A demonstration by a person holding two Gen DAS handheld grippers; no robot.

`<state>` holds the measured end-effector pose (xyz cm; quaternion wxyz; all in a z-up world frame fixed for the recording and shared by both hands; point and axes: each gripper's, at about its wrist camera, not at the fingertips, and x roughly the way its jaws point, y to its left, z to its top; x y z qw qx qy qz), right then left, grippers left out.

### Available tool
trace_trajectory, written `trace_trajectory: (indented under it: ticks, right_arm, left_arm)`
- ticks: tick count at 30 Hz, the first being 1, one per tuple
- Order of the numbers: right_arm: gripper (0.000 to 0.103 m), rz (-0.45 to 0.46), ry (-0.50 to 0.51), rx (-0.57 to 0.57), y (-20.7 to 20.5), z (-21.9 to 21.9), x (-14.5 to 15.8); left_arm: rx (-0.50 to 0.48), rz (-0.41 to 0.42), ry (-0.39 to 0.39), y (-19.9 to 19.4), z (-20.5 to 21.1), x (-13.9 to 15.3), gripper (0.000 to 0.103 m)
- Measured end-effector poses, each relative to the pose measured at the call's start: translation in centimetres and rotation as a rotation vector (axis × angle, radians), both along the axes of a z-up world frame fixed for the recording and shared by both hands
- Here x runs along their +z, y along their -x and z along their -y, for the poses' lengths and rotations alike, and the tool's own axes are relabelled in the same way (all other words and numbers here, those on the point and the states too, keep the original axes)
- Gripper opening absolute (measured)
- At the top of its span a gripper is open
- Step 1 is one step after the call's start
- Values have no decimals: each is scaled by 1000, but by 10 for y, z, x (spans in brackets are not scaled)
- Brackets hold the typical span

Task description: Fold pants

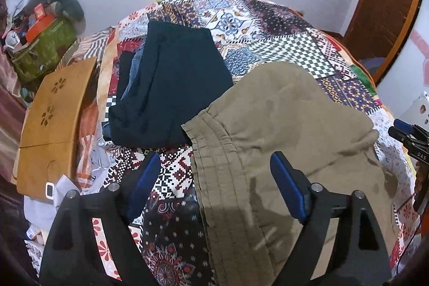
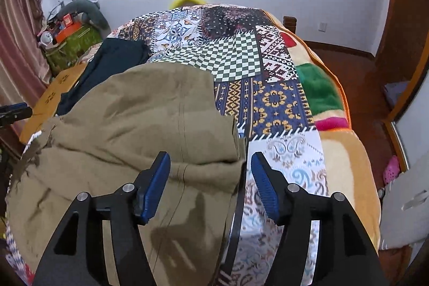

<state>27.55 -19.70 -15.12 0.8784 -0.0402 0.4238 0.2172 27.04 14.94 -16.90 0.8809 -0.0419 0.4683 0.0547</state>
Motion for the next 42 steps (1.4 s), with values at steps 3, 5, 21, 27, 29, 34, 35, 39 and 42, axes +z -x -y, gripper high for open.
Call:
trace_trajectory:
  ticks: [3,5,21,27,29,34,35,39,42]
  right_arm:
    - [59,1,9,-1,-13,-3,-7]
    - [59,-11,8,-1,-19,-3,-13]
    - [32,-149,-52,45,-58,-11,-60]
    - [11,-126,-7,41,-57,-9,-65]
    - [10,-119,0,45,-55,-7,-65]
    - [7,-81,59,49,-52,-12,-67]
    - [7,-81,66,48,-53,-13,-67]
    - [3,-105,82,32,-56,-12,-75]
    - [3,-122,80,29,-59,-12,-76]
  left_arm:
    - [0,-36,-3,-12,-1,-13,84]
    - [-3,-62,-2,-19,-2,-24,84]
    - [-13,-147,56,-39,-4,-70,85]
    - [-48,-102,57,-34,-1,-66,58]
    - [-51,-94,40,-33,0,-65,53]
    - [-25,-77,35,-30,-5,-63,51]
    - [-8,-67,31,-28,-6,-62,51]
    - [24,-51,20,-22,-7,-65,51]
    - [21,-78,18,-25,-6,-72,52]
